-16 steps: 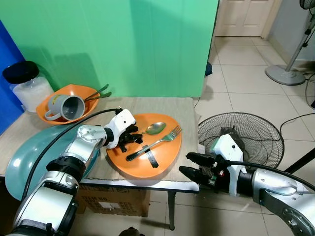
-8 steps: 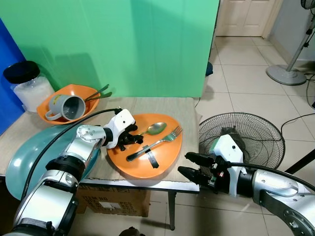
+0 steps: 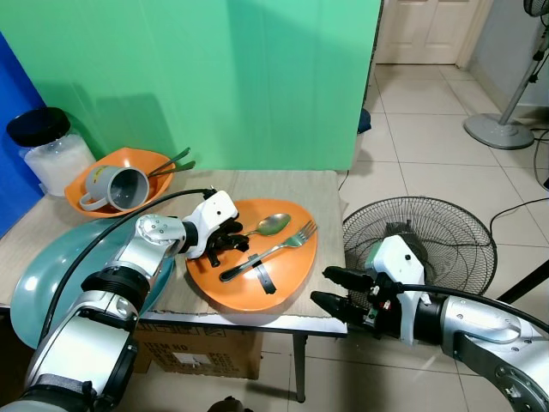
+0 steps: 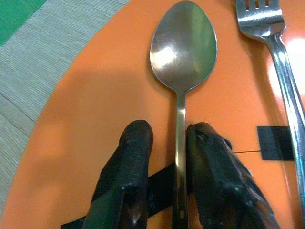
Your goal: Setting the table
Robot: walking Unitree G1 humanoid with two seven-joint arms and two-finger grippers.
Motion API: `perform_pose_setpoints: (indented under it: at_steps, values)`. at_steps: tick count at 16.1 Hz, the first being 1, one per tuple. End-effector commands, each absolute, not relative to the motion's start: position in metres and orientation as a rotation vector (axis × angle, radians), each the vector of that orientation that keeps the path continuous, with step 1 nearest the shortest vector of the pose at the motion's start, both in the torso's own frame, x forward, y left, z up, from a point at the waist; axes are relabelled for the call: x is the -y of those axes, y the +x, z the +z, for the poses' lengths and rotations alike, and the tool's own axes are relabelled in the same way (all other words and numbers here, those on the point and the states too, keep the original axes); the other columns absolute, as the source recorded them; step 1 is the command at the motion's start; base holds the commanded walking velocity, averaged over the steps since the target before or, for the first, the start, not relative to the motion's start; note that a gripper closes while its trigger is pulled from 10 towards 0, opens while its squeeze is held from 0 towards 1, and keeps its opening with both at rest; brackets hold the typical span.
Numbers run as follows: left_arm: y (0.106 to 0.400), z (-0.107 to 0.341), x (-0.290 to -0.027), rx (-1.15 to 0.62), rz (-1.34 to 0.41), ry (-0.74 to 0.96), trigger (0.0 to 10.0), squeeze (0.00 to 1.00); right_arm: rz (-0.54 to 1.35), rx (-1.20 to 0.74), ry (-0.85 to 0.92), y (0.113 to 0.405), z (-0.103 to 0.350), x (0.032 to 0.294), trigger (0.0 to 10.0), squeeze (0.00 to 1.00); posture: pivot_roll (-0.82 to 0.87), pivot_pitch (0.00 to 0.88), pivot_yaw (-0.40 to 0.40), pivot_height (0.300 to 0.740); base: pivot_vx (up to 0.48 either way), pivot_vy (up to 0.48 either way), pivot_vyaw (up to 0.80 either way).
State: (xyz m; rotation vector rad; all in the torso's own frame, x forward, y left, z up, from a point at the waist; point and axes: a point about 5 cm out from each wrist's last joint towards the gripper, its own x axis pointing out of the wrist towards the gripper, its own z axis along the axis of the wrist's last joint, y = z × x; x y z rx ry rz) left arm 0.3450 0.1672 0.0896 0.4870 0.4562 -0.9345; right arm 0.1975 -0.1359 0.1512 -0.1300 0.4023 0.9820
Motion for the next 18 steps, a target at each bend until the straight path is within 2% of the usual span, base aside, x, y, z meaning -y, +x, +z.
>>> perform_pose_setpoints:
  at_steps: [1, 8, 12, 16, 17, 18]
  values:
    - [0.345, 0.088, -0.174, -0.491, -0.912, 0.479, 0.0, 0.00, 0.999, -0.393, -0.129, 0.197, 0.154, 0.135, 10.0, 0.00, 0.04, 0.000, 0.095, 0.740, 0.000, 0.000, 0.00]
    - [0.349, 0.102, -0.164, -0.371, -0.946, 0.416, 0.0, 0.00, 0.987, -0.383, -0.127, 0.198, 0.152, 0.133, 10.0, 0.00, 0.05, 0.000, 0.102, 0.740, 0.000, 0.000, 0.00]
    - [0.348, 0.117, -0.160, -0.263, -0.952, 0.376, 0.0, 0.00, 0.914, -0.355, -0.130, 0.205, 0.151, 0.134, 10.0, 0.00, 0.05, 0.000, 0.104, 0.740, 0.000, 0.000, 0.00]
    - [0.340, 0.139, -0.159, -0.116, -0.894, 0.332, 0.0, 0.00, 0.737, -0.283, -0.088, 0.215, 0.156, 0.137, 10.0, 0.00, 0.05, 0.000, 0.113, 0.740, 0.000, 0.000, 0.00]
    - [0.329, 0.150, -0.155, -0.037, -0.869, 0.296, 0.0, 0.00, 0.550, -0.189, -0.072, 0.226, 0.162, 0.141, 10.0, 0.00, 0.05, 0.000, 0.114, 0.740, 0.000, 0.000, 0.00]
    - [0.320, 0.157, -0.151, 0.015, -0.849, 0.268, 0.0, 0.00, 0.512, -0.188, -0.037, 0.228, 0.162, 0.141, 10.0, 0.00, 0.05, 0.000, 0.110, 0.740, 0.000, 0.000, 0.00]
